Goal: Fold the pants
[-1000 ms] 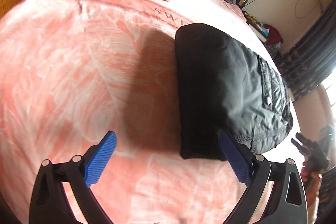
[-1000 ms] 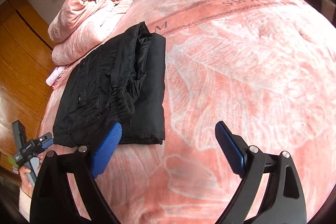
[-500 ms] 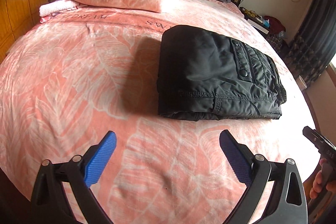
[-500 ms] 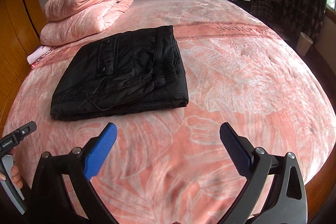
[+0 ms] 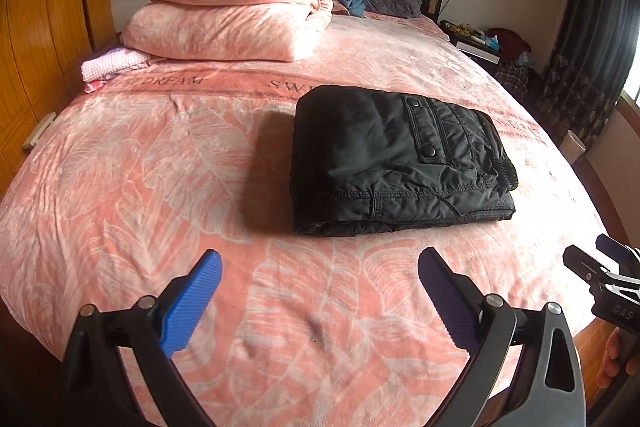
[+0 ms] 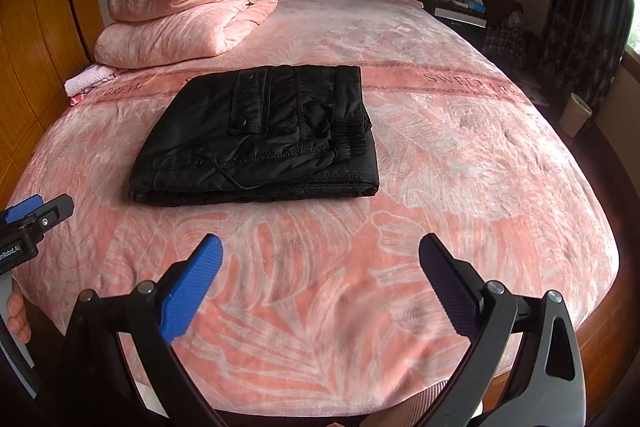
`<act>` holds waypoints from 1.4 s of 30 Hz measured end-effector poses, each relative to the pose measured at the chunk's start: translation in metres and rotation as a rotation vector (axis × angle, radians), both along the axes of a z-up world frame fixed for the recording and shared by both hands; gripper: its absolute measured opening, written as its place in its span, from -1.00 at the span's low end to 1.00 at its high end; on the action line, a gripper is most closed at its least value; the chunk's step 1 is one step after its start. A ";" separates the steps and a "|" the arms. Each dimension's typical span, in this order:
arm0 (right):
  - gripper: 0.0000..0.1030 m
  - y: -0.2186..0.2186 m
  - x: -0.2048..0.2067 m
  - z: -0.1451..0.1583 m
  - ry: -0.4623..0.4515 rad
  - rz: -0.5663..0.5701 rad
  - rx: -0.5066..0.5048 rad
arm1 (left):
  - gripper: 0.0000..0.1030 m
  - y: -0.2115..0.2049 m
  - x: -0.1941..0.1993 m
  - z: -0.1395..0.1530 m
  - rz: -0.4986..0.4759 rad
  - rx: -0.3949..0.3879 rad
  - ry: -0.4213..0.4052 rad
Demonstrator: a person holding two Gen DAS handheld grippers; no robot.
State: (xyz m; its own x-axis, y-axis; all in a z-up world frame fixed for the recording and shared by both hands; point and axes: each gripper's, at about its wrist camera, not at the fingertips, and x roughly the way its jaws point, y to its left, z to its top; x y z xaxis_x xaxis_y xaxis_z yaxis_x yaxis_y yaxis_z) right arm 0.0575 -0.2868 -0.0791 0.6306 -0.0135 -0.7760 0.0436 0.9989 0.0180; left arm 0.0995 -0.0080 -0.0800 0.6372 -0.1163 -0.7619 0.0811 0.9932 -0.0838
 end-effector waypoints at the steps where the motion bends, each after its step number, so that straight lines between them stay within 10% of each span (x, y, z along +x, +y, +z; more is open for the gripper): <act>1: 0.91 0.001 -0.002 0.002 -0.003 0.003 0.001 | 0.92 0.000 -0.002 0.002 0.000 0.001 -0.002; 42: 0.92 0.005 -0.010 0.015 -0.018 -0.002 0.008 | 0.92 -0.021 -0.022 0.026 -0.041 0.068 -0.052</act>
State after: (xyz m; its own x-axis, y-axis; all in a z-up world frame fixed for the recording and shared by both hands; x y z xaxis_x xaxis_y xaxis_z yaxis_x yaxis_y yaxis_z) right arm 0.0476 -0.2817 -0.0642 0.6443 -0.0093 -0.7647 0.0457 0.9986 0.0263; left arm 0.0779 -0.0290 -0.0544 0.6719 -0.0924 -0.7348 0.1247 0.9921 -0.0108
